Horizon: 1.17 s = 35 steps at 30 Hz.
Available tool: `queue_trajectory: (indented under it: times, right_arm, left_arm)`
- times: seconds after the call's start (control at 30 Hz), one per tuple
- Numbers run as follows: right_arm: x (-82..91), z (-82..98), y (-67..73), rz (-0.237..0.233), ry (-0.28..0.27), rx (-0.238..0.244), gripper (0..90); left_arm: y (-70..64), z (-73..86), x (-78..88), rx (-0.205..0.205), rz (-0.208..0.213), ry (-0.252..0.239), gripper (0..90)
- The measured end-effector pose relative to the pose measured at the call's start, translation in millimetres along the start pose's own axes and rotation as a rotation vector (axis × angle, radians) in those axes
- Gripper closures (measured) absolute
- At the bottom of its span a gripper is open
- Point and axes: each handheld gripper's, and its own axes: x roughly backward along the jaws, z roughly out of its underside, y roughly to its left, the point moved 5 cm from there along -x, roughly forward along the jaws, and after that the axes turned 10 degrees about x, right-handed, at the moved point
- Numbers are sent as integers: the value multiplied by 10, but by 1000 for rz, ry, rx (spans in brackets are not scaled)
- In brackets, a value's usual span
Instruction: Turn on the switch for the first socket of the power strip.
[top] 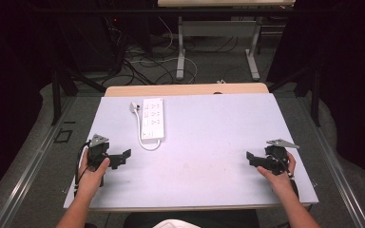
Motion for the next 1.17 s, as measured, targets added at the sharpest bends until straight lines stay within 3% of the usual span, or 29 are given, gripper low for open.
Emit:
queue_trajectory:
  times: [0.5,0.53,0.63,1.17]
  right_arm:
    - [0,-2,8,-6,3,-2,105]
    - [-1,-2,9,-7,3,-2,105]
    - [-3,-1,8,-6,5,1,105]
    - [-30,13,35,-27,20,27,145]
  left_arm:
    - [-30,133,-148,-32,-27,67,2]
    - [-31,136,-170,-25,-27,46,2]
    - [-10,150,-170,-47,-34,74,2]
    - [29,183,-209,-15,-55,90,2]
